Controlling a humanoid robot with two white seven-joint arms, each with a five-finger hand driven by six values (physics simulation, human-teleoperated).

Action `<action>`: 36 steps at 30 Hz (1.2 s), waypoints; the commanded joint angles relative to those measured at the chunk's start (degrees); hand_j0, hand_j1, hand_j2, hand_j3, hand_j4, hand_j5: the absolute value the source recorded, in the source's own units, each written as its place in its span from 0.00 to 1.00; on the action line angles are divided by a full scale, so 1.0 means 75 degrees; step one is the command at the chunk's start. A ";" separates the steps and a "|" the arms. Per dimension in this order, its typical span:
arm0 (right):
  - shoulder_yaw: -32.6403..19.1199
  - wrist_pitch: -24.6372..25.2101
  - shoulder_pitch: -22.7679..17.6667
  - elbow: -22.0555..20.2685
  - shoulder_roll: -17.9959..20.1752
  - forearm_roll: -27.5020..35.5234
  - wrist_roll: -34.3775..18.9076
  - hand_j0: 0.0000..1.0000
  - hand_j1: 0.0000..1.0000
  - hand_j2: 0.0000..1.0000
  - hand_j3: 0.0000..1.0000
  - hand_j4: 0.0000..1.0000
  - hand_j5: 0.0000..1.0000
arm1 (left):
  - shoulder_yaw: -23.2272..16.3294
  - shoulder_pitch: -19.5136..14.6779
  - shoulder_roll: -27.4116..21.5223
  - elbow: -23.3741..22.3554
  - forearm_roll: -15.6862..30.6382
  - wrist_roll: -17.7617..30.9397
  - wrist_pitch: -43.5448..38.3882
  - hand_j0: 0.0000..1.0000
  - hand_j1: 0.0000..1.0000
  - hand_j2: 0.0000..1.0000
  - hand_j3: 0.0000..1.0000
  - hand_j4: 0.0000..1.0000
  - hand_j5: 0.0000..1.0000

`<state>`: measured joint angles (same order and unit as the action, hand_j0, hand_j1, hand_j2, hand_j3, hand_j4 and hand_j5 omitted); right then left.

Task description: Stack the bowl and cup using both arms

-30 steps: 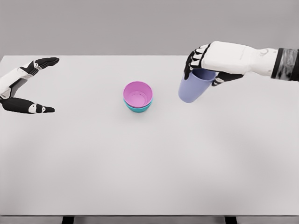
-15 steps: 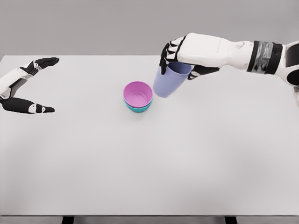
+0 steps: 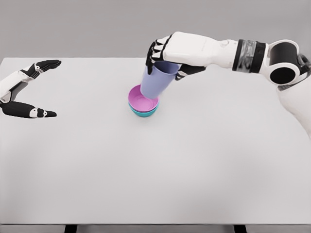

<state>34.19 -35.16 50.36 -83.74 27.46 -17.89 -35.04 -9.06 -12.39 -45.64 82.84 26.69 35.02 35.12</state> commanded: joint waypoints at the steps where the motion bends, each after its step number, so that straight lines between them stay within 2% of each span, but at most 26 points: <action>1: 0.0011 0.0022 0.0000 0.0208 -0.0134 -0.0064 0.0005 0.54 0.54 0.54 0.54 0.54 0.54 | 0.0001 0.0000 -0.0008 -0.0006 0.0063 -0.0002 -0.0017 1.00 1.00 1.00 1.00 1.00 1.00; 6: 0.0035 0.0022 0.0035 0.0548 -0.0404 -0.0193 0.0005 0.54 0.54 0.54 0.54 0.54 0.54 | 0.0001 0.0000 -0.0008 -0.0007 0.0063 -0.0002 -0.0017 1.00 1.00 1.00 1.00 1.00 1.00; 15: 0.0292 0.0022 0.0152 0.0841 -0.0521 -0.0345 0.0005 0.54 0.54 0.54 0.54 0.54 0.54 | 0.0001 0.0000 -0.0008 -0.0007 0.0063 -0.0002 -0.0017 1.00 1.00 1.00 1.00 1.00 1.00; 27: 0.0410 0.0022 0.0223 0.1697 -0.1072 -0.0814 0.0005 0.55 0.55 0.55 0.55 0.55 0.55 | 0.0001 0.0000 -0.0008 0.0005 0.0074 -0.0002 -0.0017 1.00 1.00 1.00 1.00 1.00 1.00; 36: 0.0410 0.0022 0.0270 0.1990 -0.1295 -0.1025 0.0005 0.55 0.55 0.55 0.55 0.55 0.55 | 0.0001 0.0000 -0.0008 0.0005 0.0063 -0.0002 -0.0017 1.00 1.00 1.00 1.00 1.00 1.00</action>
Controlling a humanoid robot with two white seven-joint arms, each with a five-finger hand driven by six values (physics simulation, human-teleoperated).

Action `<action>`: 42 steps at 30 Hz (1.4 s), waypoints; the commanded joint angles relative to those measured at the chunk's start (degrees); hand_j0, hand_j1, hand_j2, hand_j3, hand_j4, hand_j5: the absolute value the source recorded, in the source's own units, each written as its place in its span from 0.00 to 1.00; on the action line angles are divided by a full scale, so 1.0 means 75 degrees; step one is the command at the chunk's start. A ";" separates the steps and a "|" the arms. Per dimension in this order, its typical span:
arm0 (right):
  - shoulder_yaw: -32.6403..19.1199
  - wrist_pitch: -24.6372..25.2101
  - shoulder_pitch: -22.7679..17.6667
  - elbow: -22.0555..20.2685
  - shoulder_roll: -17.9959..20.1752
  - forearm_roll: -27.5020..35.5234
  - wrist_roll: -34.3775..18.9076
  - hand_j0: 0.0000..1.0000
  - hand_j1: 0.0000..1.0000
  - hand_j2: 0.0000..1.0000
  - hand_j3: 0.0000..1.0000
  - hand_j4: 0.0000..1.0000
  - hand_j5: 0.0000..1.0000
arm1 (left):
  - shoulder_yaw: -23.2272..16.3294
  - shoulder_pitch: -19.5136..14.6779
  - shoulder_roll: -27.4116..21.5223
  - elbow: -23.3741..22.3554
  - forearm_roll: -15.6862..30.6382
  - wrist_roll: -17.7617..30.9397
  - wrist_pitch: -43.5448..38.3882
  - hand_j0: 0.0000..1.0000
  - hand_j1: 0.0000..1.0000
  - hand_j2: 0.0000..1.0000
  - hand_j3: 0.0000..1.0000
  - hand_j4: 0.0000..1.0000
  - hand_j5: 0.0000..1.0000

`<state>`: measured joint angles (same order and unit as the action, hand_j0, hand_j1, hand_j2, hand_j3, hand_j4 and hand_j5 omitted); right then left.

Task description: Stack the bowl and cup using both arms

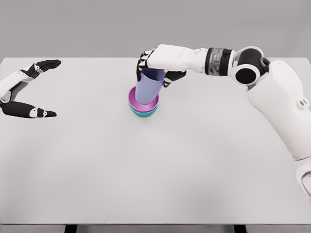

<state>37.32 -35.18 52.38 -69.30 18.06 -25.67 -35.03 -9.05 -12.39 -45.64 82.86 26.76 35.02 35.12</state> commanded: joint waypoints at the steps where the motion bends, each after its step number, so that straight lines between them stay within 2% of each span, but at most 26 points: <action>1: -0.0007 0.0024 0.0000 0.0075 -0.0076 0.0012 0.0004 0.55 0.55 0.55 0.55 0.55 0.55 | 0.0000 0.0000 -0.0008 0.0002 0.0054 -0.0002 -0.0016 1.00 1.00 1.00 1.00 1.00 1.00; 16: 0.0016 0.0024 0.0082 0.0357 -0.0311 -0.0269 0.0004 0.55 0.55 0.55 0.55 0.55 0.55 | 0.0000 0.0000 -0.0008 0.0002 0.0065 -0.0002 -0.0016 1.00 1.00 1.00 1.00 1.00 1.00; 20: 0.0051 0.0024 0.0105 0.0345 -0.0311 -0.0269 0.0004 0.62 0.62 0.62 0.62 0.62 0.62 | 0.0000 0.0000 -0.0008 0.0002 0.0065 -0.0002 -0.0016 1.00 1.00 1.00 1.00 1.00 1.00; 22: 0.0051 0.0024 0.0105 0.0345 -0.0311 -0.0281 0.0004 0.63 0.63 0.63 0.63 0.63 0.63 | 0.0000 0.0000 -0.0008 0.0002 0.0065 -0.0002 -0.0016 1.00 1.00 1.00 1.00 1.00 1.00; 24: 0.0051 0.0024 0.0117 0.0345 -0.0311 -0.0480 0.0004 0.69 0.69 0.69 0.69 0.69 0.69 | 0.0000 0.0000 -0.0008 0.0002 0.0065 -0.0002 -0.0016 1.00 1.00 1.00 1.00 1.00 1.00; 26: 0.0040 0.0024 0.0141 0.0357 -0.0322 -0.0515 0.0004 0.70 0.70 0.70 0.70 0.70 0.70 | 0.0000 0.0000 -0.0008 0.0002 0.0065 -0.0002 -0.0016 1.00 1.00 1.00 1.00 1.00 1.00; 27: 0.0040 0.0024 0.0141 0.0357 -0.0322 -0.0527 0.0004 0.76 0.76 0.76 0.76 0.76 0.76 | 0.0000 0.0000 -0.0008 0.0002 0.0065 -0.0002 -0.0016 1.00 1.00 1.00 1.00 1.00 1.00; 28: 0.0040 0.0024 0.0141 0.0333 -0.0311 -0.0527 0.0004 0.92 0.92 0.92 0.92 0.92 0.92 | 0.0000 0.0000 -0.0008 0.0002 0.0054 -0.0002 -0.0016 1.00 1.00 1.00 1.00 1.00 1.00; 29: 0.0040 0.0024 0.0152 0.0298 -0.0322 -0.0527 0.0004 0.97 0.97 0.97 0.97 0.97 0.97 | 0.0000 0.0000 -0.0008 0.0002 0.0065 -0.0002 -0.0016 1.00 1.00 1.00 1.00 1.00 1.00; 35: 0.0051 0.0024 0.0141 0.0275 -0.0323 -0.0527 0.0004 0.99 0.99 0.99 0.99 0.99 0.99 | 0.0000 0.0000 -0.0008 0.0002 0.0065 -0.0002 -0.0016 1.00 1.00 1.00 1.00 1.00 1.00; 38: -0.0007 0.0024 0.0141 0.0193 -0.0124 -0.0504 0.0004 1.00 1.00 1.00 1.00 1.00 1.00 | 0.0000 0.0000 -0.0008 0.0002 0.0065 -0.0002 -0.0016 1.00 1.00 1.00 1.00 1.00 1.00; 42: -0.0078 0.0024 0.0000 -0.0686 0.0931 -0.0422 0.0004 1.00 1.00 1.00 1.00 1.00 1.00 | 0.0000 0.0000 -0.0008 0.0002 0.0054 -0.0002 -0.0016 1.00 1.00 1.00 1.00 1.00 1.00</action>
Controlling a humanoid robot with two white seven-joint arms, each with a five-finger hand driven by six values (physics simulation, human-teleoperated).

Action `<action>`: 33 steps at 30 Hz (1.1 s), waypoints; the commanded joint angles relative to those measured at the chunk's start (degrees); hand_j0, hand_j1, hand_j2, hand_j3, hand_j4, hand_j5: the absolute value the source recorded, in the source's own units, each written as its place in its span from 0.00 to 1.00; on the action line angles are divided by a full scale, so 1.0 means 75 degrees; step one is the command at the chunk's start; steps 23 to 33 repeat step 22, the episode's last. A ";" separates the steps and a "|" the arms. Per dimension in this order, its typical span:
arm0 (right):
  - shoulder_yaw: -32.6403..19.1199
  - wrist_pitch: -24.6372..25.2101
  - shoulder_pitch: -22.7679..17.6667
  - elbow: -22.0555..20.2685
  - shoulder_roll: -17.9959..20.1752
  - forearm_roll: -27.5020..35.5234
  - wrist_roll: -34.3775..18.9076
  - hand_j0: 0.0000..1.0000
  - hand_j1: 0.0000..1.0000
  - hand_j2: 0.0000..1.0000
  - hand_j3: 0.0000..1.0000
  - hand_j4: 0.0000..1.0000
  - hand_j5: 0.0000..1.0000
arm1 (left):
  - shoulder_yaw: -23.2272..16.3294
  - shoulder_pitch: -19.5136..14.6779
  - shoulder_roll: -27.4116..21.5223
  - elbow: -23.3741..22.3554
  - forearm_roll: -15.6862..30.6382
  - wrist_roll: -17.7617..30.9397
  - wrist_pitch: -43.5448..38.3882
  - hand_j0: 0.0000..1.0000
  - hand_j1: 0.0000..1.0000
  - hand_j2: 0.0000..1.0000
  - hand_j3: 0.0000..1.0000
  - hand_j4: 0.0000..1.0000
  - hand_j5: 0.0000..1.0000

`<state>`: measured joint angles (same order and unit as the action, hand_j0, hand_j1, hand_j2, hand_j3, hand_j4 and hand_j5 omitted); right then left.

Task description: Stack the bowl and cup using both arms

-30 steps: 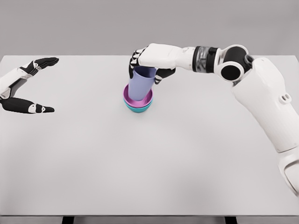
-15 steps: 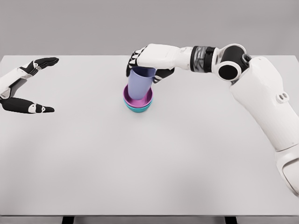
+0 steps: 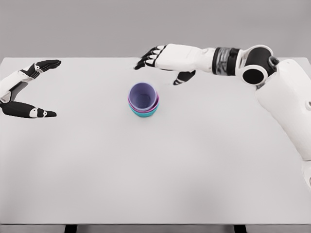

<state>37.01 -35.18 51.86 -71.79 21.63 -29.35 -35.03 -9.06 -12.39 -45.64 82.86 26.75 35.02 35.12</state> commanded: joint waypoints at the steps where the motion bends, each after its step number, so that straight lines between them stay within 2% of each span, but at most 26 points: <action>1: -0.0118 0.0024 -0.0035 -0.0448 0.0795 0.0081 0.0004 1.00 1.00 1.00 1.00 1.00 1.00 | 0.0001 0.0000 -0.0008 0.0003 0.0066 -0.0002 -0.0016 1.00 1.00 1.00 1.00 1.00 1.00; 3: -0.0365 0.0024 -0.0328 -0.0635 0.1322 0.0081 0.0004 1.00 1.00 1.00 1.00 1.00 1.00 | 0.0001 0.0000 -0.0008 0.0003 0.0054 -0.0002 -0.0016 1.00 1.00 1.00 1.00 1.00 1.00; 6: -0.0400 0.0024 -0.0820 -0.0881 0.2436 0.0210 0.0004 1.00 1.00 1.00 1.00 1.00 1.00 | 0.0001 0.0000 -0.0008 -0.0009 0.0054 -0.0002 -0.0016 1.00 1.00 1.00 1.00 1.00 1.00; 7: -0.0400 0.0024 -0.0855 -0.0940 0.2541 0.0210 0.0004 1.00 1.00 1.00 1.00 1.00 1.00 | 0.0001 0.0000 -0.0008 -0.0009 0.0054 -0.0002 -0.0016 1.00 1.00 1.00 1.00 1.00 1.00; 9: -0.0716 0.0024 -0.1347 -0.1186 0.3034 0.0210 0.0004 1.00 1.00 1.00 1.00 1.00 1.00 | 0.0001 0.0012 -0.0008 0.0003 0.0054 -0.0002 -0.0016 1.00 1.00 1.00 1.00 1.00 1.00; 13: -0.0822 0.0024 -0.1805 -0.1210 0.3561 0.0222 0.0004 1.00 1.00 1.00 1.00 1.00 1.00 | 0.0001 0.0070 -0.0008 -0.0138 0.0054 -0.0002 -0.0016 1.00 1.00 1.00 1.00 1.00 1.00; 17: -0.0857 0.0024 -0.1934 -0.1198 0.3632 0.0233 0.0004 1.00 1.00 1.00 1.00 1.00 1.00 | 0.0586 0.0316 -0.0008 -0.0161 0.0054 -0.0002 -0.0016 1.00 1.00 1.00 1.00 1.00 1.00; 33: -0.0857 0.0024 -0.1934 -0.1198 0.3608 0.0269 0.0004 1.00 1.00 1.00 1.00 1.00 1.00 | 0.0622 0.0340 0.0027 -0.0161 0.0042 -0.0002 -0.0016 1.00 1.00 1.00 1.00 1.00 1.00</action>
